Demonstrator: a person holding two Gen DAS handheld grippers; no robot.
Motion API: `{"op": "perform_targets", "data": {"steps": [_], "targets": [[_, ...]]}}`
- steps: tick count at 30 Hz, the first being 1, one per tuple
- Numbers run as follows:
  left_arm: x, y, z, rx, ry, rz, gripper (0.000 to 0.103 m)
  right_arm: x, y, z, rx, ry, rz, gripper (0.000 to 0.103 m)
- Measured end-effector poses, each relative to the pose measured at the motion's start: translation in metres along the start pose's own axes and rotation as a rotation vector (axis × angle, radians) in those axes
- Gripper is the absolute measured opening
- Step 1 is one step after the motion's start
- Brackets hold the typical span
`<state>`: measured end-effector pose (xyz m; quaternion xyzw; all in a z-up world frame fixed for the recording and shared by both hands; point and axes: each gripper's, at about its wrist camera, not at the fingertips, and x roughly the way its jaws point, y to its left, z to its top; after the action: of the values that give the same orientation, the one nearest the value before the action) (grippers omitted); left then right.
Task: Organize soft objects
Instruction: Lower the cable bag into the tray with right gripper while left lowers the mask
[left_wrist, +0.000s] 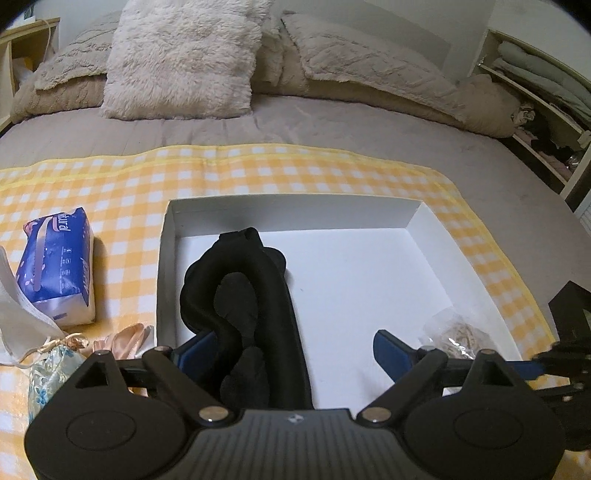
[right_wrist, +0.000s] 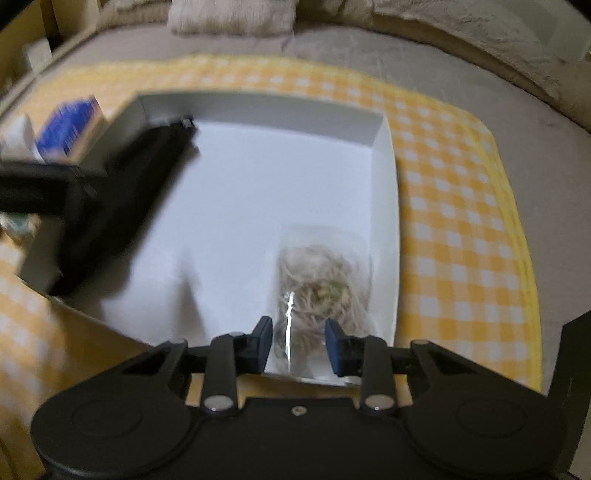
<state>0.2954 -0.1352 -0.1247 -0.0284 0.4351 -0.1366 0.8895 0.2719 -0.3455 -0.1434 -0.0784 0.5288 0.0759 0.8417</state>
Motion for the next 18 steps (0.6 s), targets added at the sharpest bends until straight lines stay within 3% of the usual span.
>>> {"op": "perform_targets", "data": {"steps": [6,11,18], "targets": [[-0.009,-0.003,-0.002,0.013,-0.009,-0.007,0.092,-0.005,-0.007,0.001,0.059,-0.028,0.027,0.034],[-0.023,-0.008,-0.004,0.027,-0.024,-0.012,0.092,-0.04,-0.009,0.003,0.122,-0.142,0.053,0.039],[-0.052,-0.012,-0.016,0.061,-0.052,-0.004,0.098,-0.079,-0.015,-0.002,0.197,-0.279,0.031,0.06]]}}
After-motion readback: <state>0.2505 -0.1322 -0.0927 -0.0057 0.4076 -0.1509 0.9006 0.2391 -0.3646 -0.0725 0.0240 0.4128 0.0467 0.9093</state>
